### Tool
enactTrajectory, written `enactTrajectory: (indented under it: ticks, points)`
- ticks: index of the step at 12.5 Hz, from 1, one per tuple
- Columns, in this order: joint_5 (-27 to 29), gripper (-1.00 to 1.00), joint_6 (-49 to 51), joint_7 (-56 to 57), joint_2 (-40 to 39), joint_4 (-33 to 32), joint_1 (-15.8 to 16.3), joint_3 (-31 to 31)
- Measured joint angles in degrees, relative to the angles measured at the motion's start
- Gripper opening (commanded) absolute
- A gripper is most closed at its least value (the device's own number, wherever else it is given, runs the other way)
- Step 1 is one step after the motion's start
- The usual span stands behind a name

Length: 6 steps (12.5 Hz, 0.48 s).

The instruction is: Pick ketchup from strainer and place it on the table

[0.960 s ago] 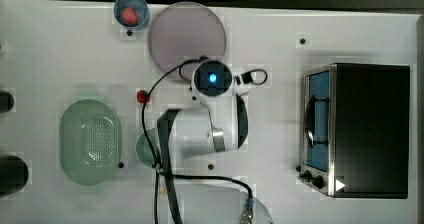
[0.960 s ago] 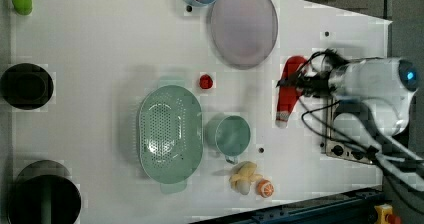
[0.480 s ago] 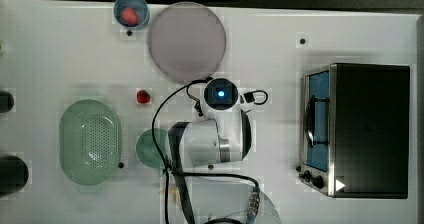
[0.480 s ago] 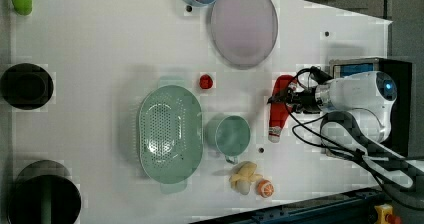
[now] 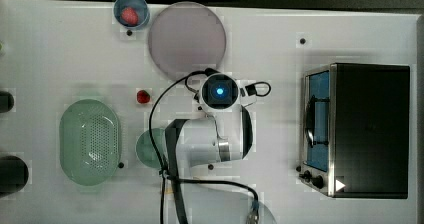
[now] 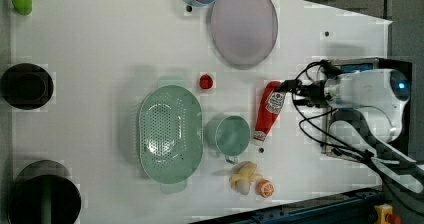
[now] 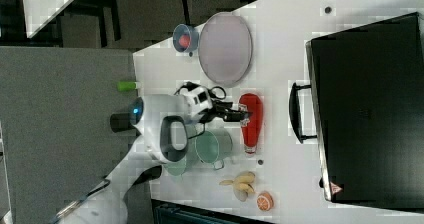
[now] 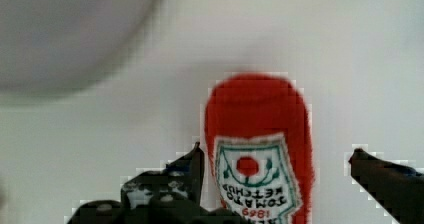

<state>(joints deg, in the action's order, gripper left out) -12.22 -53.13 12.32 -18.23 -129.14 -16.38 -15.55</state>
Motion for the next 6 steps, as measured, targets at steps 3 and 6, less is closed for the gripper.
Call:
enactTrajectory:
  ticks: [3, 6]
  points:
    - [0.01, 1.00, 7.44, -0.01, 5.02, 7.83, 0.00, -0.73]
    - [0.52, 1.00, 18.21, -0.43, 8.02, 20.53, -0.07, -0.73]
